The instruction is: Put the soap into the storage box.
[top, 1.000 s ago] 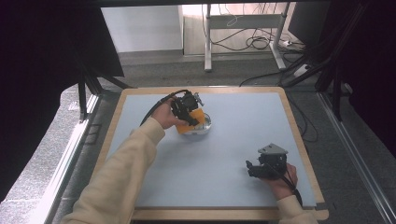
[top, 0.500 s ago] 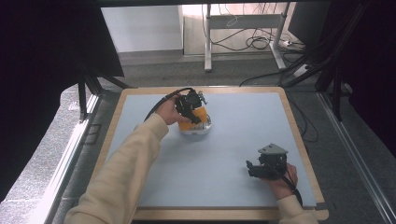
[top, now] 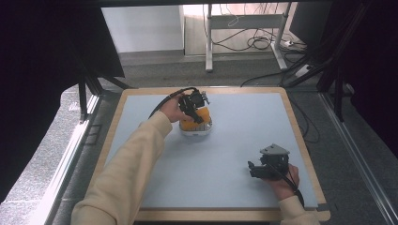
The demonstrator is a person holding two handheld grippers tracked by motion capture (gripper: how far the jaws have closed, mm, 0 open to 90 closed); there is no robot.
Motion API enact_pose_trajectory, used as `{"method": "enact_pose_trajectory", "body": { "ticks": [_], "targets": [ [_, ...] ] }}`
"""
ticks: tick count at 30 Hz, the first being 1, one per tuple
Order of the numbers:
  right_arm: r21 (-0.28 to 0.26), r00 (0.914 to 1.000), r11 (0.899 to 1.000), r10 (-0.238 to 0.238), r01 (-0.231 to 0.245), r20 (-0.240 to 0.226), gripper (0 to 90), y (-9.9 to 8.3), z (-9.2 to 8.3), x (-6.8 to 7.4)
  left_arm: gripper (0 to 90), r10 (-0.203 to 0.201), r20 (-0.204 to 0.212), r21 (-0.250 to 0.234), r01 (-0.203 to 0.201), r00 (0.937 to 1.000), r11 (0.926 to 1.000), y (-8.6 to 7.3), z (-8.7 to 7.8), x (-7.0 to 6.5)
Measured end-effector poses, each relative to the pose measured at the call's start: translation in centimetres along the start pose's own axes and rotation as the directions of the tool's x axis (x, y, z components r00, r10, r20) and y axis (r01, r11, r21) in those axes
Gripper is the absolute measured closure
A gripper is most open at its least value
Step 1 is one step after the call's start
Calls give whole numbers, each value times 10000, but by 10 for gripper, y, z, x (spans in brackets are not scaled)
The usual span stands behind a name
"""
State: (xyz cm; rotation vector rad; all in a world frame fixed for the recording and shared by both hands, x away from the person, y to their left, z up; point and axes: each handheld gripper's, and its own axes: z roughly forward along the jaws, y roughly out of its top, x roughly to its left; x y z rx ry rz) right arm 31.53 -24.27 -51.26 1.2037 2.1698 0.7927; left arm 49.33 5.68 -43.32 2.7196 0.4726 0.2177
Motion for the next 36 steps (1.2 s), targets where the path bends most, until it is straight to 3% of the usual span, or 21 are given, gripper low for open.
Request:
{"method": "enact_pose_trajectory", "body": {
  "ticks": [13,18,23,26,31,36],
  "targets": [
    [96,10000,10000,27,-27,32,98,-1,2,-1,613,24,100,31,-25,9999,10000,-2,15,5],
    [104,10000,9999,0,0,20,98,-1,2,0,532,-370,-126,-607,362,9992,9975,-2,6,7],
    [90,10000,10000,5,-5,15,98,-1,1,0,417,-485,-794,-886,414,9957,9952,-3,-4,7],
    [51,10000,10000,63,-63,43,99,0,1,-1,389,-712,-726,-1249,618,9948,9902,-5,-10,7],
    [104,10000,9999,3,-3,33,98,-1,2,0,327,-832,-875,-1322,712,9927,9887,-6,-16,4],
    [105,10000,9999,4,-5,36,98,-1,2,0,292,-1155,-848,-1566,1013,9897,9825,-11,-23,0]
  ]
}}
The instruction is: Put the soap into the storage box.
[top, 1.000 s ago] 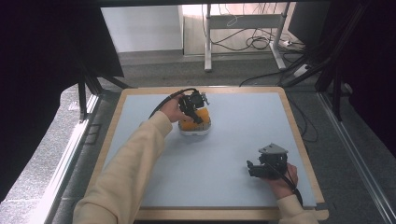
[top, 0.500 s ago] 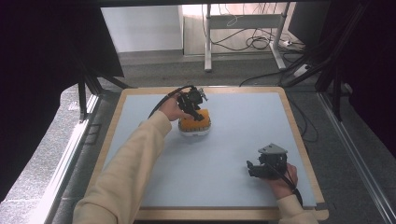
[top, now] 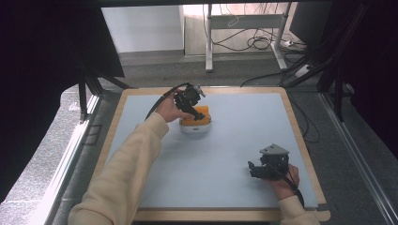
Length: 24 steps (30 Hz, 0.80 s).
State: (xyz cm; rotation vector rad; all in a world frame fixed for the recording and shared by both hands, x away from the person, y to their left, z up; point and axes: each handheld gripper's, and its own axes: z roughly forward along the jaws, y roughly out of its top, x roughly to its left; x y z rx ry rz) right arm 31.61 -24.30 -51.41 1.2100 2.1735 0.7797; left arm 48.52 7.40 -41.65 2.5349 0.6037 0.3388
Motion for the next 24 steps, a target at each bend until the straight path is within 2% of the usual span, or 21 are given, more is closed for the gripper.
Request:
{"method": "enact_pose_trajectory", "body": {
  "ticks": [4,9,13,21,23,24],
  "targets": [
    [-7,10000,10000,-41,41,-21,98,0,0,1,278,-418,54,-219,419,9991,9989,-8,-8,-4],
    [-15,10000,10000,-72,72,-11,98,1,0,2,259,-673,-66,-413,669,9977,9969,-22,-19,-12],
    [-36,10000,10000,-64,64,18,98,1,0,2,254,-1033,-76,-697,1025,9946,9923,-36,-27,-19],
    [-53,10000,10000,-43,43,-1,98,1,-1,2,229,-1373,-306,-885,1341,9901,9870,-76,-37,-41],
    [-53,10000,10000,-64,64,-6,98,1,-1,2,221,-1625,-345,-896,1589,9861,9832,-89,-39,-46],
    [-49,10000,10000,-63,63,-9,98,1,-1,2,220,-1851,-303,-992,1813,9823,9784,-95,-40,-48]
  ]
}}
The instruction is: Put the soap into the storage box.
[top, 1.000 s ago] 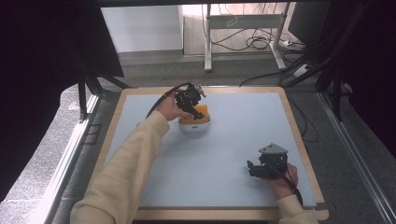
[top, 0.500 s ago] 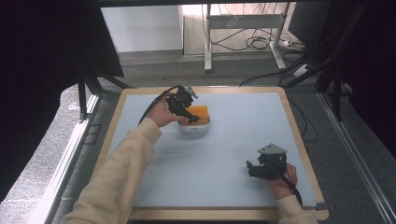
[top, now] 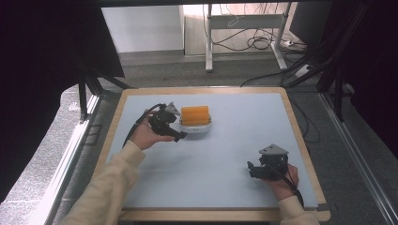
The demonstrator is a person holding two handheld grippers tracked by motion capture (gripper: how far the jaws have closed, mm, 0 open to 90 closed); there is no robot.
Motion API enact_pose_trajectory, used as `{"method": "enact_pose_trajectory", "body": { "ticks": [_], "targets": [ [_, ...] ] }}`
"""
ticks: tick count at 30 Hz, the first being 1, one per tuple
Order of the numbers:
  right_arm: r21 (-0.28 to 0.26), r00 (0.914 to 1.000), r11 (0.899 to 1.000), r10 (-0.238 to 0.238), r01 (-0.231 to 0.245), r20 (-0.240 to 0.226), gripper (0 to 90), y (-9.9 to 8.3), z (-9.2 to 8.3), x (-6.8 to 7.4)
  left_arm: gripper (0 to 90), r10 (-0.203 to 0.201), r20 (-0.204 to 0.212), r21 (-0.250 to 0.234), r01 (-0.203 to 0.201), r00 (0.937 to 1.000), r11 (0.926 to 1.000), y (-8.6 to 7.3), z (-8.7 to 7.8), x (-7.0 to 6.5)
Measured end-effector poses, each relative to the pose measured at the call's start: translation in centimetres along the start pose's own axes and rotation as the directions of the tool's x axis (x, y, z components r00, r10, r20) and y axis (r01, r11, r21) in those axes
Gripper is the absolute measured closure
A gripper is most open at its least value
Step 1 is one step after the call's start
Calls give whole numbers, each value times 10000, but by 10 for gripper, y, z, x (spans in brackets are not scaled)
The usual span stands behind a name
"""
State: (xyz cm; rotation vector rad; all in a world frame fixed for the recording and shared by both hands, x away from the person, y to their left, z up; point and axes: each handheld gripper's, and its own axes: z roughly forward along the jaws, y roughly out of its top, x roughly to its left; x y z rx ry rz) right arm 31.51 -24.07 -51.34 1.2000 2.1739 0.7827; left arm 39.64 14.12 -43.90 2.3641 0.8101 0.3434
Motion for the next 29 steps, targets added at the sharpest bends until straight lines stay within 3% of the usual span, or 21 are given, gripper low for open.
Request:
{"method": "enact_pose_trajectory", "body": {
  "ticks": [9,19,23,29],
  "targets": [
    [43,10000,10000,47,-47,13,98,0,1,0,215,-1198,7,-375,1197,9928,9921,-54,-14,-8],
    [42,10000,10000,36,-36,85,99,-1,1,-1,214,-1702,3,-332,1701,9854,9849,-104,-19,-22],
    [55,9999,10000,-31,30,114,98,0,1,0,212,-1957,-75,-253,1955,9806,9804,-113,-18,-21],
    [-116,9999,9999,-114,115,104,98,0,0,1,194,-1929,-327,-565,1909,9807,9800,-112,-19,-20]
  ]
}}
